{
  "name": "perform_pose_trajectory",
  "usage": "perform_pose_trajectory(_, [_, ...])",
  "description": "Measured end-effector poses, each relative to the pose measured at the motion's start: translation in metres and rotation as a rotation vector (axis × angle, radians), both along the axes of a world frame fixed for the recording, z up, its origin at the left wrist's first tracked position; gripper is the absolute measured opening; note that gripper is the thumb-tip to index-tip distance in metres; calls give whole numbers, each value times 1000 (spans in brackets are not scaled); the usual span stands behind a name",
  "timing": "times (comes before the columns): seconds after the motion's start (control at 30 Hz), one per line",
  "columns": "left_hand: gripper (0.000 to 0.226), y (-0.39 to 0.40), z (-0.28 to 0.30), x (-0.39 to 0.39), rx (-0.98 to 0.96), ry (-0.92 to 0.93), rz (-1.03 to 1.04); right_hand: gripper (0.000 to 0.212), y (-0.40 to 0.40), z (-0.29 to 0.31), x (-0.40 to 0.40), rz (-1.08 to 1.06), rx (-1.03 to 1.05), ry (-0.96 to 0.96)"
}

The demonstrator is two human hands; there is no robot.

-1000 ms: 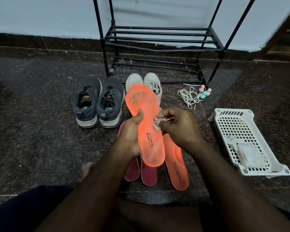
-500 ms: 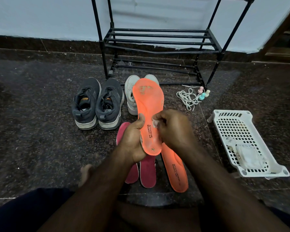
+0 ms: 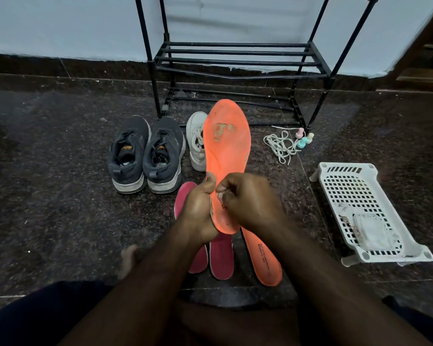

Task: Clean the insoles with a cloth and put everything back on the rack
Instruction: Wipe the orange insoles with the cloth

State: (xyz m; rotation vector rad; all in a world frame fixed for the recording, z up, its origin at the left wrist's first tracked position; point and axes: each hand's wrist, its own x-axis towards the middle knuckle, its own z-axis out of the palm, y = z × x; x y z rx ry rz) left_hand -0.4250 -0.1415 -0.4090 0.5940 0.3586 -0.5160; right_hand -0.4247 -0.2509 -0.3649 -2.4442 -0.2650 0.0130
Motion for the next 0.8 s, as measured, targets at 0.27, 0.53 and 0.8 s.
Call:
perform_pose_trajectory(0.27, [51, -3, -1, 0, 10, -22, 26, 9, -10, 2, 5, -93, 144, -67])
perform_pose_trajectory(0.53, [64, -2, 0, 0, 10, 7, -7, 15, -11, 2, 5, 88, 138, 196])
perform_pose_trajectory(0.8, [63, -1, -1, 0, -4, 19, 17, 12, -3, -4, 3, 68, 50, -5])
